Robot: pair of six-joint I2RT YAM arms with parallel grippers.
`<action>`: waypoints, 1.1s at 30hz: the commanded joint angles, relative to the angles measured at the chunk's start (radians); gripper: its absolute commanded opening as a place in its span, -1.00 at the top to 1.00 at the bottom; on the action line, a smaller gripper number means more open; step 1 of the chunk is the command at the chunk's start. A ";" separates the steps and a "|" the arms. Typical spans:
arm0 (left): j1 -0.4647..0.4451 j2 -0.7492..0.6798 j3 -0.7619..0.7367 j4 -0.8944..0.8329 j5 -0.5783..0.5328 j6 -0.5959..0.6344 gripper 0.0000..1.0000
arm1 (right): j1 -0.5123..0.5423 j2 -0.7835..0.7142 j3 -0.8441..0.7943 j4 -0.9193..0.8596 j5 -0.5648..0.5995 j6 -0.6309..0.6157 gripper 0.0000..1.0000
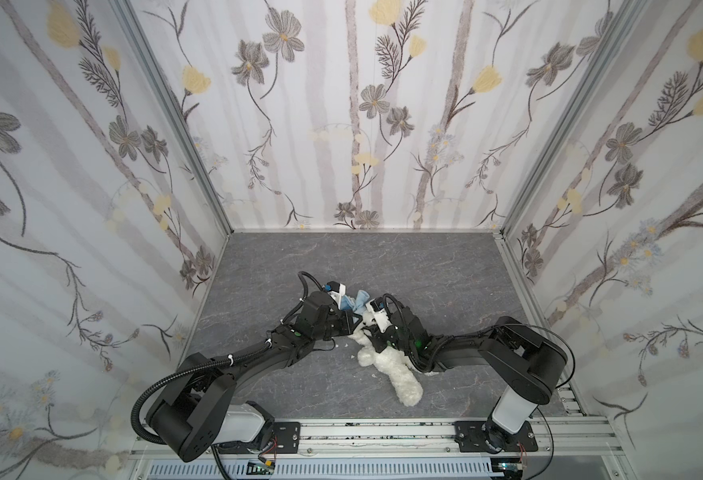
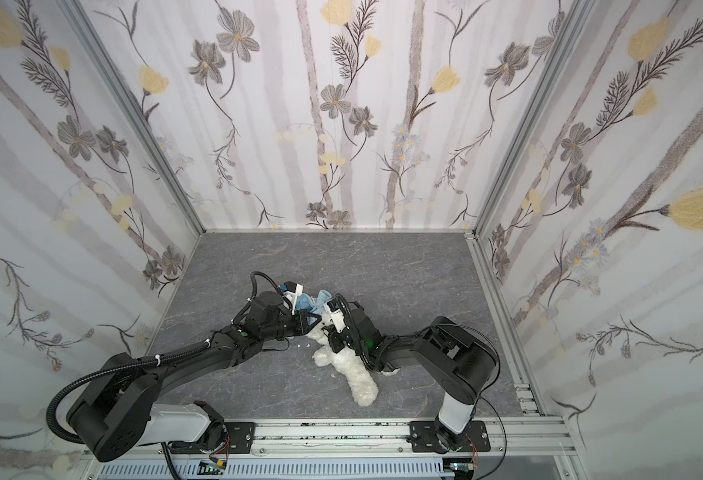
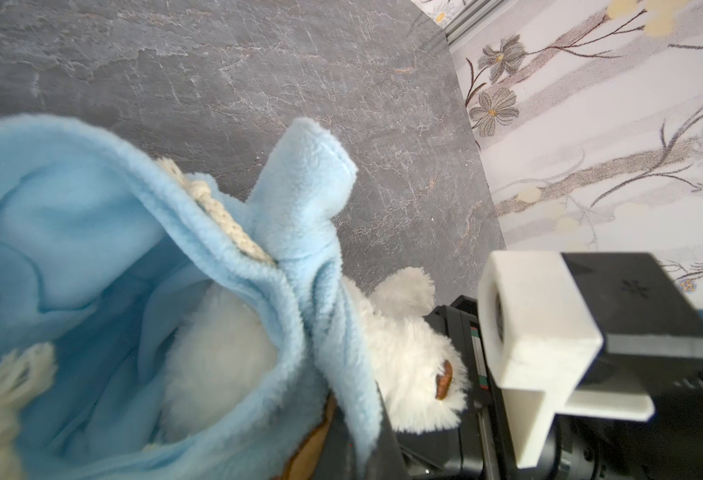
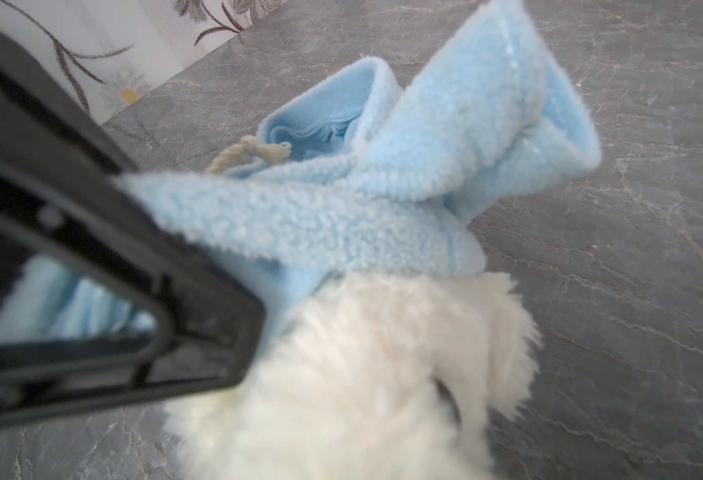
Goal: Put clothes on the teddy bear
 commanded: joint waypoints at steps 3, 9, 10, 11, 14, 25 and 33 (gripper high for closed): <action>-0.008 0.008 0.028 0.040 -0.048 -0.017 0.74 | 0.008 0.000 -0.014 0.029 0.060 -0.112 0.94; -0.009 0.000 0.047 0.040 -0.110 0.006 0.57 | 0.008 -0.017 -0.035 0.038 0.066 -0.168 0.86; -0.009 0.004 0.052 0.039 -0.108 0.008 0.58 | 0.008 -0.020 -0.038 0.043 0.060 -0.175 0.83; -0.009 0.011 0.057 0.040 -0.108 0.006 0.62 | 0.008 -0.022 -0.039 0.048 0.050 -0.183 0.79; -0.008 0.031 0.074 0.040 -0.100 0.004 0.85 | 0.008 -0.021 -0.037 0.058 0.025 -0.205 0.75; -0.019 0.090 0.135 0.050 -0.007 -0.004 1.00 | 0.019 -0.002 -0.044 0.122 -0.013 -0.271 0.79; -0.034 0.123 0.116 0.041 -0.142 -0.060 1.00 | 0.049 -0.029 -0.085 0.173 0.029 -0.316 0.81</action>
